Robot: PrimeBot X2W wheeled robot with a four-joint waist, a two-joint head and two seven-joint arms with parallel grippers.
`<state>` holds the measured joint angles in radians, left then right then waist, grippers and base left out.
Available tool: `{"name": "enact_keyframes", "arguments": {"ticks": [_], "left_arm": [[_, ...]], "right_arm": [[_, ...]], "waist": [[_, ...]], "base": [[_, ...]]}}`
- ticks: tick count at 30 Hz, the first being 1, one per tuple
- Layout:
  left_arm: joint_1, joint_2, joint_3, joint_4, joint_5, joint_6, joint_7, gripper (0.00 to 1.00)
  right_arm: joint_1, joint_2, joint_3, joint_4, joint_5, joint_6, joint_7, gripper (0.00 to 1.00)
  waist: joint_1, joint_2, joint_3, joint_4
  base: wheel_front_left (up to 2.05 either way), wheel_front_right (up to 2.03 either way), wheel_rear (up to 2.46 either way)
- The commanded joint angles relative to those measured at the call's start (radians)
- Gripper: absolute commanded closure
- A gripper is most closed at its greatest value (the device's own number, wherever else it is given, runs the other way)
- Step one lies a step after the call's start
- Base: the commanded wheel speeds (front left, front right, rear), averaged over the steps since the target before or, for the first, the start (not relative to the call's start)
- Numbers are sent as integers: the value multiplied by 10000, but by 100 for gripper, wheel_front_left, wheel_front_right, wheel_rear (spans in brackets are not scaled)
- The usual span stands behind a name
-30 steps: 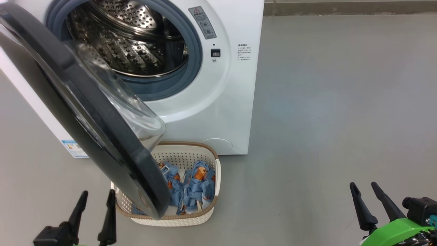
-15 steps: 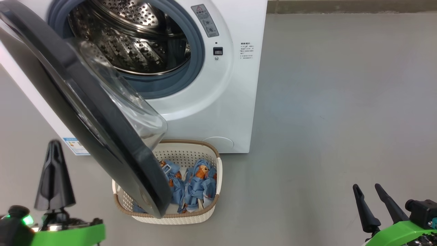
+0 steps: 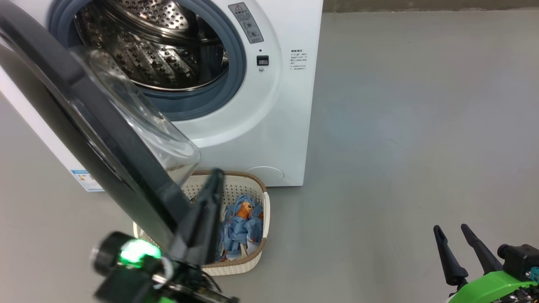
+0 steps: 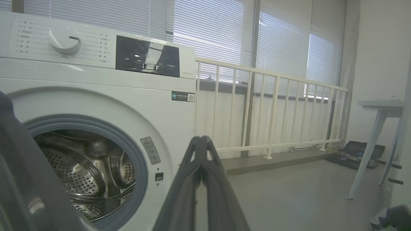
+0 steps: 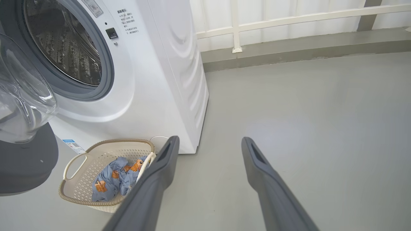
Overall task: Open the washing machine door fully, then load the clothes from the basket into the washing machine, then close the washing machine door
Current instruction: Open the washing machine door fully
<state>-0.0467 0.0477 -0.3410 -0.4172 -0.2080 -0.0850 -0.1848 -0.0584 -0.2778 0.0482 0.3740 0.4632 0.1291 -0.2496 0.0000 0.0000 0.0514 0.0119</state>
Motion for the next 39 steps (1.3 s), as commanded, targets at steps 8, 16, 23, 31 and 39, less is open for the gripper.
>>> {"name": "enact_keyframes", "arguments": {"ticks": [8,16,23,31,39], "left_arm": [[-658,28,-648,1889,-1127,205,-243,100],[-978,27,-514,3466,-1559,539,-448,100],[-1151,27,-315,4380,-1817,780,-543,100],[-1237,78,62,5113,-2028,957,-603,100],[-1232,162,223,5332,-2088,985,-662,100]], "right_arm": [[-96,-105,37,-280,-605,16,-122,0],[-40,-65,-89,-374,-877,16,-122,0],[-47,-80,-131,-426,-1034,16,-122,0],[-46,-93,-190,-505,-1152,16,-122,0],[-55,-103,-357,-616,-1234,16,-122,0]], "waist": [[0,0,65,-29],[0,0,53,5],[0,0,44,54],[0,0,62,114],[0,0,76,264]], "base": [[0,0,0],[0,0,0],[0,0,0],[0,0,0],[0,0,0]]}}
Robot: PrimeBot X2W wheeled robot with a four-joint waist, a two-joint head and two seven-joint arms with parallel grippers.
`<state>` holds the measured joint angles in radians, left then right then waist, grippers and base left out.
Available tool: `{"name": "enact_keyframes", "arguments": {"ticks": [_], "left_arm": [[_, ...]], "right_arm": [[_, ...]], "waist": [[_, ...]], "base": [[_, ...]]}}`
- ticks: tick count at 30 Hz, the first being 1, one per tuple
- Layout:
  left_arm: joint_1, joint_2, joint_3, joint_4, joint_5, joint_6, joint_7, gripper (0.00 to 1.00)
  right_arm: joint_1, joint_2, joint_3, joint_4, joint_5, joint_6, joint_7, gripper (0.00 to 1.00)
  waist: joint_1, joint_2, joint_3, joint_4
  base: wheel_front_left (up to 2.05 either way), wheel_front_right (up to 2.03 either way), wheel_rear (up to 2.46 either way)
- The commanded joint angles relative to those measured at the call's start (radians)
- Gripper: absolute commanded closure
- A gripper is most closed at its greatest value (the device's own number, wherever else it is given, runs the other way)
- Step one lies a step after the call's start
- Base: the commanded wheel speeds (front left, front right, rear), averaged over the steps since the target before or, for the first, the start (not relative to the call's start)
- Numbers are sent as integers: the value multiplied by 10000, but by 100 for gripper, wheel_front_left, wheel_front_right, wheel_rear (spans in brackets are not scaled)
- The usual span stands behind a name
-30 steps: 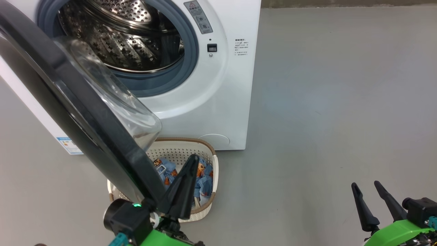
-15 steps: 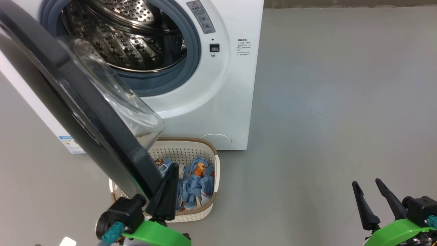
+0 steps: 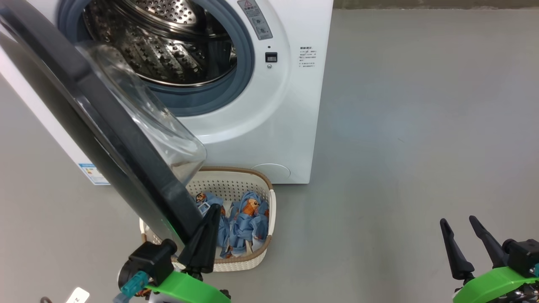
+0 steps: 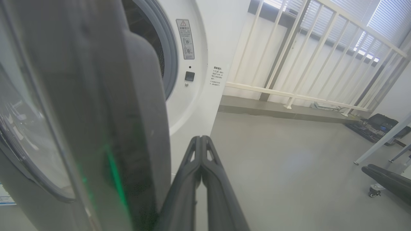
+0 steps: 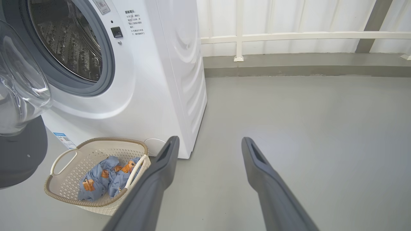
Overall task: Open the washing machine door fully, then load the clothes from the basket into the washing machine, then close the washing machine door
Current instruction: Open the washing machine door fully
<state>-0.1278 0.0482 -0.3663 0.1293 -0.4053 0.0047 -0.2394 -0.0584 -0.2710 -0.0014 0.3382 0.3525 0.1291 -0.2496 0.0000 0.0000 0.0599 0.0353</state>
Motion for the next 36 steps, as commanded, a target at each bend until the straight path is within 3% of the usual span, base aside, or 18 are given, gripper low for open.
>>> {"name": "enact_keyframes", "arguments": {"ticks": [1,36], "left_arm": [[-408,168,491,-123,-122,93,-120,100],[590,789,794,-1211,-220,706,158,100]], "right_arm": [[-52,-167,118,-273,-138,16,-122,0],[328,-101,-691,-798,-512,16,-122,0]], "waist": [[0,0,-13,55],[0,0,-86,1830]], "base": [[0,0,0],[0,0,0]]}}
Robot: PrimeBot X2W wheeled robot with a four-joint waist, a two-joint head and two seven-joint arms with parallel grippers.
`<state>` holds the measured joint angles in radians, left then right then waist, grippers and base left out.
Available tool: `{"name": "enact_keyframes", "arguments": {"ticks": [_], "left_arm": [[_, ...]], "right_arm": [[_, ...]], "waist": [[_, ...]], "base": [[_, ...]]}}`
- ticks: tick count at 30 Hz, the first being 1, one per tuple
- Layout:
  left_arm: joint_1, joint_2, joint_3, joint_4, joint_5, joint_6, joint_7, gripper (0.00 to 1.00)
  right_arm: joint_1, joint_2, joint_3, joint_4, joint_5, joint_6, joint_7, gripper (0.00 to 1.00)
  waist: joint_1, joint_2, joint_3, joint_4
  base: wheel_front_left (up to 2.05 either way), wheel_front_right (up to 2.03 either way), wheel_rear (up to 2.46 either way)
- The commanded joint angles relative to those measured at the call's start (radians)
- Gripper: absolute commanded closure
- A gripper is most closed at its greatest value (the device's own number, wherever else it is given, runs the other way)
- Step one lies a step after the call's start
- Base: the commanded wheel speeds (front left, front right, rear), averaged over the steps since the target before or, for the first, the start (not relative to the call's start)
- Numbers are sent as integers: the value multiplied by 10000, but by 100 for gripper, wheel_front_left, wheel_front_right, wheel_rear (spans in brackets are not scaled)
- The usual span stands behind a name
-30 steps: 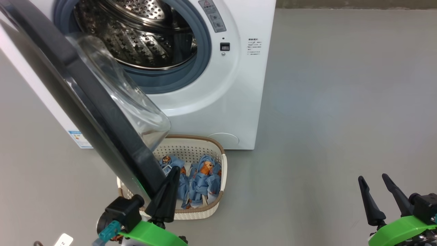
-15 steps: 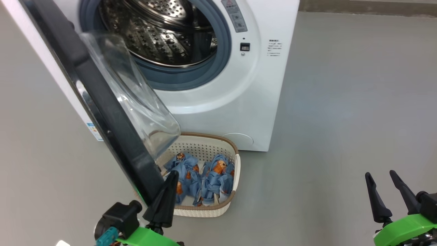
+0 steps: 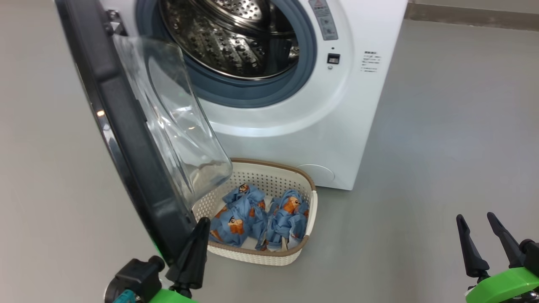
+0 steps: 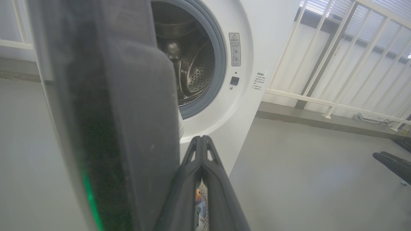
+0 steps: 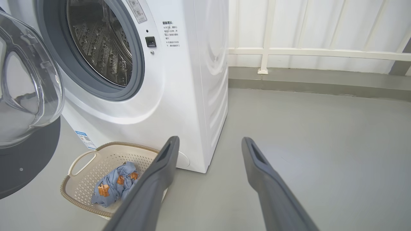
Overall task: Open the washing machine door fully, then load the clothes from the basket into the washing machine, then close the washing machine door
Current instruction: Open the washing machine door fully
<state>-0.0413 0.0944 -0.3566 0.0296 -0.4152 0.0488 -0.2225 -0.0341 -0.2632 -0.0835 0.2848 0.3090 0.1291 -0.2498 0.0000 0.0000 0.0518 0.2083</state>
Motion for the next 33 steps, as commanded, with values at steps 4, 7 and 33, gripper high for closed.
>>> {"name": "enact_keyframes", "arguments": {"ticks": [4,7,33], "left_arm": [[-151,455,843,-338,-150,400,35,100],[-51,547,993,-413,-182,511,26,100],[5,2030,2930,-242,-394,1332,68,100]], "right_arm": [[141,-180,93,-279,-89,16,-120,0],[185,-153,59,-297,-106,16,-120,0],[82,-197,275,-366,-107,16,-120,0]], "waist": [[0,0,-25,320],[0,0,-62,457],[0,0,226,938]], "base": [[0,0,0],[0,0,0],[0,0,0]]}}
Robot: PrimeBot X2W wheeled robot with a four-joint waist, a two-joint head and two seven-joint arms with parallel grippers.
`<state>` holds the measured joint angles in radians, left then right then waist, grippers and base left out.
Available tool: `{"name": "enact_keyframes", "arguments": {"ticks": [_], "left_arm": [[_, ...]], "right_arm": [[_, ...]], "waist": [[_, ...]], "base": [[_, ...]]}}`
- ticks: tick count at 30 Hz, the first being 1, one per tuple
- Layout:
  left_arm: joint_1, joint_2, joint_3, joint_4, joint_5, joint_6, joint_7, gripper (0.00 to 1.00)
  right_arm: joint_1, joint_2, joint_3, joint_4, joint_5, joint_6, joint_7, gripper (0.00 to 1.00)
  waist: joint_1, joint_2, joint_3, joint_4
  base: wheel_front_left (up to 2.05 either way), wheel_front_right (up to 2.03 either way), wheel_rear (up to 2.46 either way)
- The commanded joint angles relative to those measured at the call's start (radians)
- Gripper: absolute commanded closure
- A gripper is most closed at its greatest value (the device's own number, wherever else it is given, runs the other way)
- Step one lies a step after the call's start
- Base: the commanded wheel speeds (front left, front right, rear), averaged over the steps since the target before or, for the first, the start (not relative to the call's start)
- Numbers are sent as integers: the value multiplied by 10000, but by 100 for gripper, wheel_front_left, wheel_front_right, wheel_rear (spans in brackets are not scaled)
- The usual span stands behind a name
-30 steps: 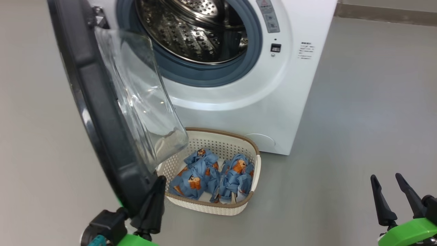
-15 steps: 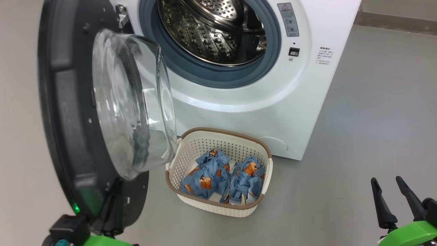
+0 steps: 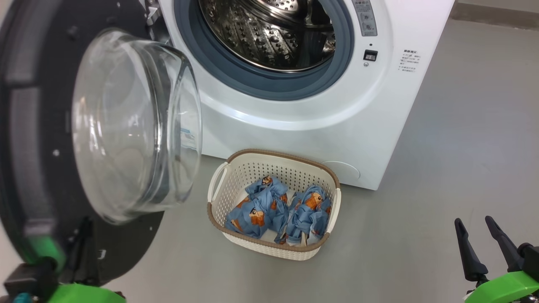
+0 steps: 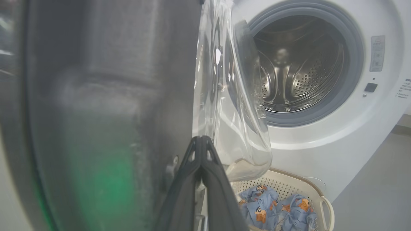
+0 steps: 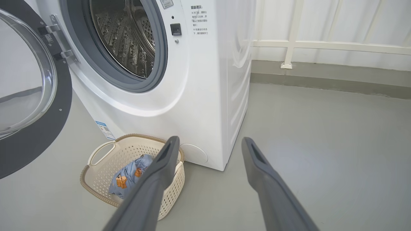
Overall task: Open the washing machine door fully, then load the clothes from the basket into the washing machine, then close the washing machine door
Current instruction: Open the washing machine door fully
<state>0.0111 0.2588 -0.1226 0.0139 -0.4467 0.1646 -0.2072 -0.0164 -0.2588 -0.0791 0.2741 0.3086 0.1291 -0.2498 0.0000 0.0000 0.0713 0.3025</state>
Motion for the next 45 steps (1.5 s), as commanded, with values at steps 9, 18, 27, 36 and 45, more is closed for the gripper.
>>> {"name": "enact_keyframes", "arguments": {"ticks": [9,18,27,36,45], "left_arm": [[-990,664,1373,802,-316,290,-324,100],[-1616,934,2003,1814,-256,190,-507,100],[-2328,1116,2737,2807,46,-27,-542,100],[-3175,1379,3891,3849,669,-418,-544,100],[-3950,1504,4804,4920,1310,-815,-545,100]], "right_arm": [[-180,-344,216,-271,-103,16,-120,0],[-325,-498,211,-309,-139,16,-120,0],[-446,-594,253,-323,-148,16,-120,0],[-675,-711,335,-364,-142,16,-120,0],[-926,-821,414,-357,-100,16,-120,0]], "waist": [[0,0,253,7],[0,0,520,66],[0,0,695,66],[0,0,1095,-46],[0,0,1495,-162]], "base": [[0,0,0],[0,0,0],[0,0,0],[0,0,0],[0,0,0]]}}
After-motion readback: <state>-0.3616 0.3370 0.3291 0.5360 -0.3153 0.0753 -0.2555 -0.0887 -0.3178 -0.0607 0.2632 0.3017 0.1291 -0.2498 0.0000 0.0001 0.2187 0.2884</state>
